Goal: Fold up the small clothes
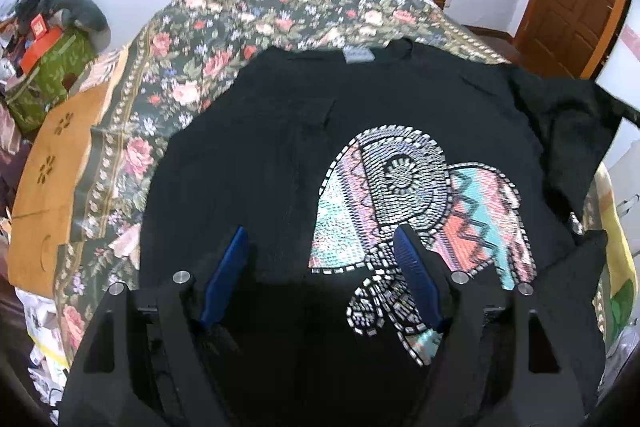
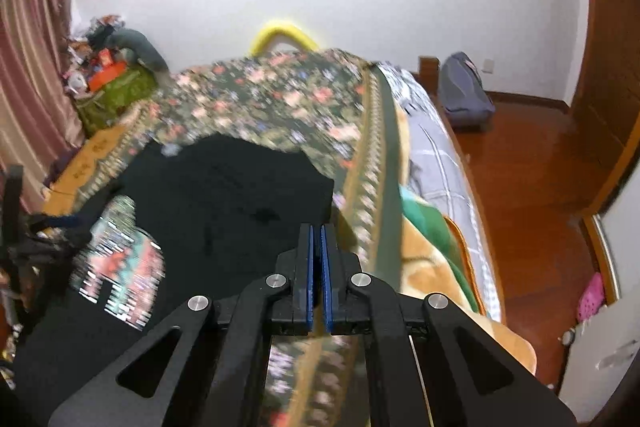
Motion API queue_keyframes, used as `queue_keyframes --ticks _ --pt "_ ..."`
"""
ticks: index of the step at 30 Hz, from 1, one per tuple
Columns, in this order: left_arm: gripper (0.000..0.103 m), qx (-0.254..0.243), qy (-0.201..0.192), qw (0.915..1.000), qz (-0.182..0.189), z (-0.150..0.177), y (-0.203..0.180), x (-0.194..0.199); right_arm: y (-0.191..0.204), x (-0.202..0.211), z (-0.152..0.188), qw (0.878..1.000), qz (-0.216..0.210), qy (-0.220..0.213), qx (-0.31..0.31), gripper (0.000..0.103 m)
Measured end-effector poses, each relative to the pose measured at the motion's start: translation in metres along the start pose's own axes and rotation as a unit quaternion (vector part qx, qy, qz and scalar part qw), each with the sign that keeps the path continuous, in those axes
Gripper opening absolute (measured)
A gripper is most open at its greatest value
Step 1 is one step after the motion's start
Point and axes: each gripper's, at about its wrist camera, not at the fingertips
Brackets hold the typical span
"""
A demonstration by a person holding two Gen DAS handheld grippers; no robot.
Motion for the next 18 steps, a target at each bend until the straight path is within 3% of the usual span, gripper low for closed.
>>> queue_keyframes --ticks 8,18 --pt "0.075 -0.007 -0.040 0.9992 -0.001 -0.005 0.008 0.036 0.065 -0.009 -0.036 0.998 -0.053 -0.018 0.036 0.003" --pt "0.075 0.020 -0.047 0.9987 -0.001 -0.001 0.033 0.046 0.153 -0.076 -0.042 0.992 -0.111 0.020 0.051 0.004"
Point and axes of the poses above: each gripper's, at about its wrist camera, not at the fingertips, and x roughly against the way its jaws point, y to its left, z to its underside, and after that the axes turned 7 degrees about -y, right-handed
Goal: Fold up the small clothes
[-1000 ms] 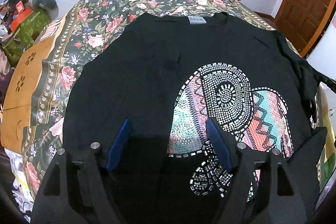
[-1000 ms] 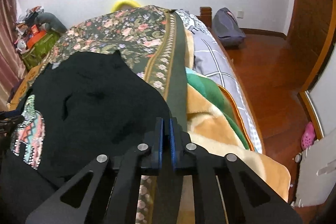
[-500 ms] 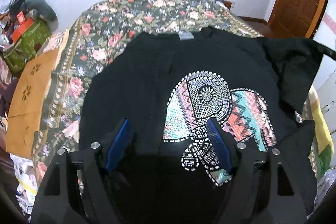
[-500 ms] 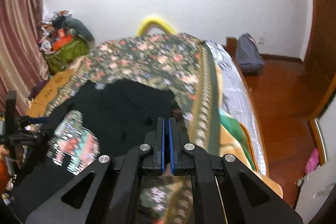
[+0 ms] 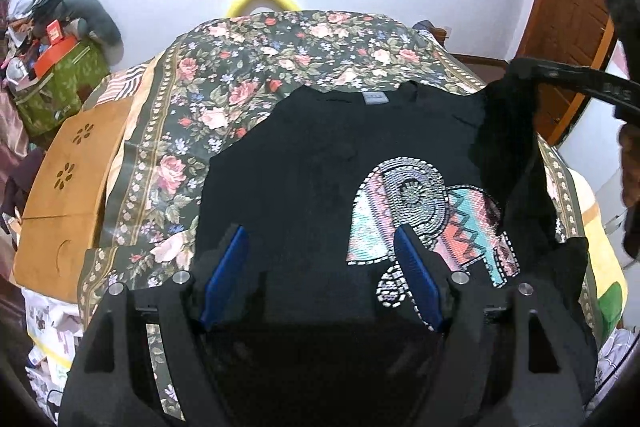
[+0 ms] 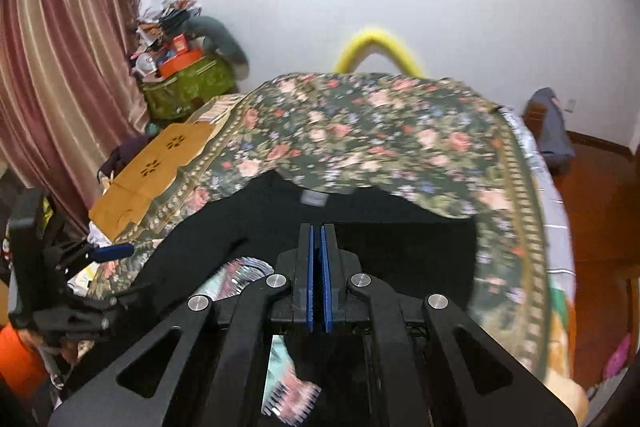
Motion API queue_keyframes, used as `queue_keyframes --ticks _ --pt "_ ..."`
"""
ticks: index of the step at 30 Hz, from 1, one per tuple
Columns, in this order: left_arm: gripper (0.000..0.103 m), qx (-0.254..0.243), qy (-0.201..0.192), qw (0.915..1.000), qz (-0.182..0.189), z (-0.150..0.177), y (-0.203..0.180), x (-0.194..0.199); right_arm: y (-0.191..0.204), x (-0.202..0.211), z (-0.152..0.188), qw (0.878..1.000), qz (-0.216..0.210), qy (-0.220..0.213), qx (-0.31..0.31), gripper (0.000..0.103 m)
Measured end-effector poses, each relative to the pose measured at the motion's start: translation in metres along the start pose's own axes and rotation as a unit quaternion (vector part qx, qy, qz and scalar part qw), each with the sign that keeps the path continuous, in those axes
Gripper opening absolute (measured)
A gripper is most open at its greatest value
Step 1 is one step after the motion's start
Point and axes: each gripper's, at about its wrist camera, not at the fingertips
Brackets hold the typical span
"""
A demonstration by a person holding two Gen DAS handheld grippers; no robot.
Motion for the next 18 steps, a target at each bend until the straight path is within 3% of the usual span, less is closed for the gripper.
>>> queue_keyframes --ticks 4,6,8,14,18 --pt "0.075 0.007 0.010 0.9999 -0.006 0.006 0.010 -0.002 0.010 -0.023 0.002 1.000 0.002 0.015 -0.004 0.009" --pt "0.075 0.007 0.014 0.9998 -0.013 0.009 0.013 -0.003 0.008 -0.021 0.004 1.000 0.006 0.014 0.001 0.029" --pt "0.075 0.009 0.018 0.9997 -0.017 0.010 0.015 -0.004 0.004 -0.014 0.006 1.000 0.013 0.007 0.003 0.037" --pt "0.075 0.022 0.027 0.9990 -0.027 0.012 0.026 -0.012 -0.021 0.008 0.021 0.999 0.036 0.027 0.015 0.039" --pt "0.075 0.025 0.035 0.9978 -0.049 0.014 0.038 -0.022 -0.042 0.021 0.047 0.997 0.065 0.041 0.031 0.051"
Point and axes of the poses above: each gripper's, at about its wrist camera, not at the fingertips, and x roughly against the way its jaws point, y to its left, z to its underside, and after that the axes turned 7 degrees about -y, right-handed
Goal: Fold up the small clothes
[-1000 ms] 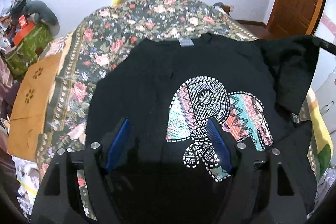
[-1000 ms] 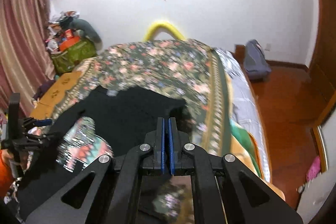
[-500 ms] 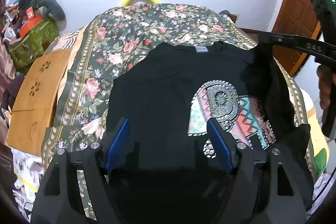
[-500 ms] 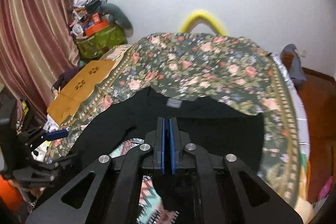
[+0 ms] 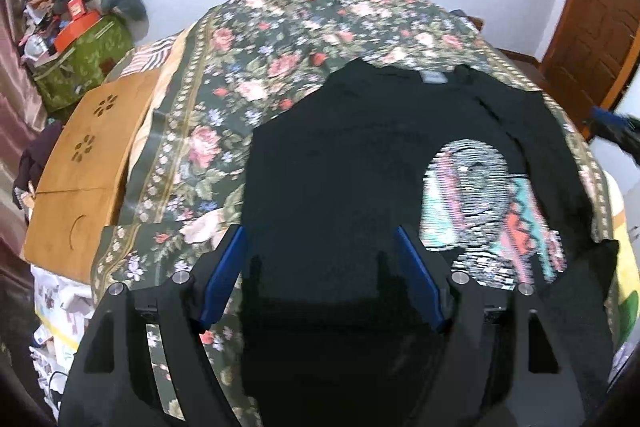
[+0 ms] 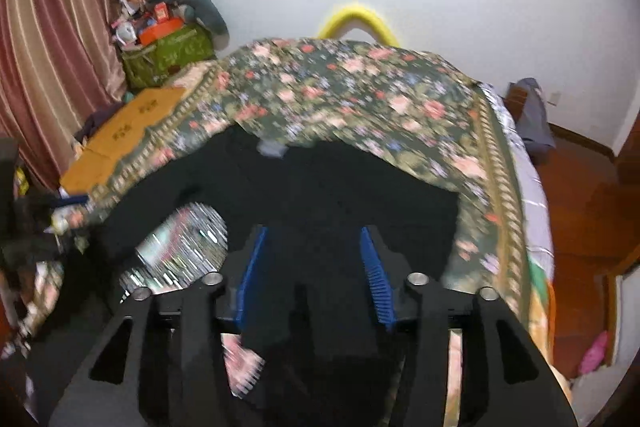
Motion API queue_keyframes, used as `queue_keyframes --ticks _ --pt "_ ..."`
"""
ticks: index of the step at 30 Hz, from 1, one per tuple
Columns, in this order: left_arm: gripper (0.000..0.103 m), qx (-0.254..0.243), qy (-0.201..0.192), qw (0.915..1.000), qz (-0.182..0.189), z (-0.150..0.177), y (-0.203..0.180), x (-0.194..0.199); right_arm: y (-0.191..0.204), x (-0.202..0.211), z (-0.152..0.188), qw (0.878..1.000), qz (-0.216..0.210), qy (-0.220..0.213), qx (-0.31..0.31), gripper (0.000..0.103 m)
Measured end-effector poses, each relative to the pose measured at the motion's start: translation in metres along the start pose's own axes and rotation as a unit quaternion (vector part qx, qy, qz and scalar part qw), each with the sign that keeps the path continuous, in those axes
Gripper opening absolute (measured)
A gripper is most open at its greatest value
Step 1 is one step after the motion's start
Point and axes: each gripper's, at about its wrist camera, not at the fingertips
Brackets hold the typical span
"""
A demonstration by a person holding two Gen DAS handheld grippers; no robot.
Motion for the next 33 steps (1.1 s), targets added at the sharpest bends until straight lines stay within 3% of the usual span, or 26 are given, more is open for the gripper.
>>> queue_keyframes --ticks 6,10,20,26,33 --pt "0.076 0.048 0.052 0.9971 -0.030 0.003 0.036 -0.044 -0.033 -0.016 0.046 0.998 0.001 0.049 -0.044 0.052" --pt "0.076 0.089 0.087 0.9922 -0.009 0.008 0.044 -0.070 -0.042 -0.030 0.067 0.994 -0.021 0.067 -0.080 0.052" --pt "0.078 0.048 0.070 0.9956 -0.039 -0.018 0.014 -0.089 -0.030 -0.043 0.062 0.997 -0.029 0.054 -0.055 0.049" --pt "0.077 0.043 0.077 0.9959 -0.023 -0.012 0.017 -0.066 -0.035 -0.018 0.064 0.996 -0.022 0.053 -0.063 0.049" --pt "0.078 0.005 0.055 0.9981 -0.025 0.018 0.020 0.010 -0.033 0.055 0.069 0.999 -0.010 0.027 -0.028 0.054"
Point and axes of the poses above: each gripper's, at about its wrist camera, not at the fingertips, and x roughly against the way its jaws point, y to its left, z to its underside, and after that the axes turned 7 degrees about -y, right-handed
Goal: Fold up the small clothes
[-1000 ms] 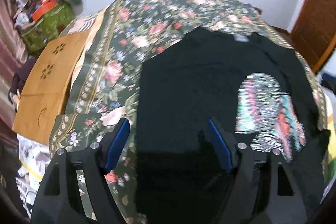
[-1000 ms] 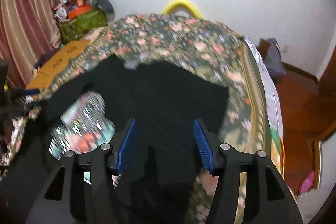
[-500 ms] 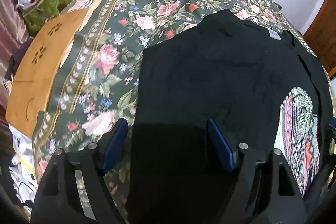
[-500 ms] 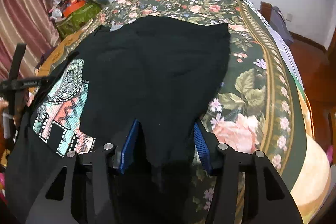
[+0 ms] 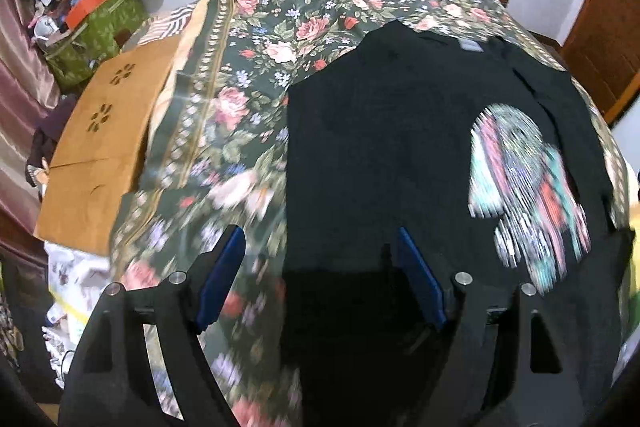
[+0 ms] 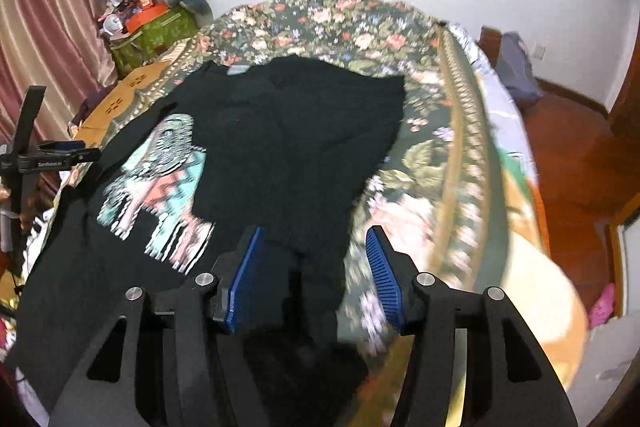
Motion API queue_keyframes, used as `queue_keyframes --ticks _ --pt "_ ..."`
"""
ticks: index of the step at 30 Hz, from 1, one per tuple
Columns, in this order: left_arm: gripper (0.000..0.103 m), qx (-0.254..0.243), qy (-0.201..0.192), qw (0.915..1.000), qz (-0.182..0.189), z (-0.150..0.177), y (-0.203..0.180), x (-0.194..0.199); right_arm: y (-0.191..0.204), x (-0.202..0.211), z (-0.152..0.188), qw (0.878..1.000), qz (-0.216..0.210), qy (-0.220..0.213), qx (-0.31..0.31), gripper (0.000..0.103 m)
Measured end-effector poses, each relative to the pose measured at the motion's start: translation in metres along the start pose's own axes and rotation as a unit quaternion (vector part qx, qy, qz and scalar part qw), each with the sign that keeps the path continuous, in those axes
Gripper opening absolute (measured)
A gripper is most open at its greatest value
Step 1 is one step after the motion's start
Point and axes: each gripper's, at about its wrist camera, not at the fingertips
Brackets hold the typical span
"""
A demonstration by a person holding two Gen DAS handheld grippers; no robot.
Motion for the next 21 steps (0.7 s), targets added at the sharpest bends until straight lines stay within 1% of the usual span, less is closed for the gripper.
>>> queue_keyframes --ticks 3,6,9,13,15,18,19,20,21 --pt "0.079 0.012 0.000 0.9999 0.005 0.021 0.012 0.024 0.002 0.025 0.011 1.000 -0.002 -0.006 0.011 0.058" --pt "0.079 0.028 0.009 0.9995 0.009 0.044 0.023 0.041 0.004 0.039 0.024 1.000 -0.003 -0.005 0.015 0.063" --pt "0.079 0.030 0.020 0.9993 0.013 0.068 0.025 0.051 0.003 0.045 0.046 1.000 -0.011 0.005 0.005 0.063" --pt "0.079 0.038 0.049 0.9974 0.036 0.101 0.019 0.052 0.004 0.038 0.075 0.999 -0.019 0.033 -0.019 0.063" --pt "0.079 0.041 0.061 0.9964 0.041 0.113 0.015 0.050 0.002 0.031 0.090 0.998 -0.019 0.048 -0.034 0.063" --pt "0.079 0.064 0.051 0.9958 0.042 0.125 0.013 0.054 -0.007 0.012 0.113 0.992 -0.029 0.087 -0.082 0.063" --pt "0.079 0.072 0.055 0.9946 0.052 0.127 0.014 0.056 -0.010 0.009 0.119 0.990 -0.029 0.097 -0.094 0.063" --pt "0.079 0.078 0.058 0.9933 0.062 0.130 0.015 0.058 -0.012 0.008 0.123 0.989 -0.032 0.100 -0.105 0.063" --pt "0.079 0.082 0.060 0.9924 0.070 0.133 0.016 0.060 -0.015 0.009 0.126 0.988 -0.038 0.092 -0.118 0.063"
Point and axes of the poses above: each gripper's, at about its wrist camera, not at the fingertips, and x roughly against the way its jaws point, y to its left, z to its underside, and after that the axes turned 7 degrees about -y, right-handed
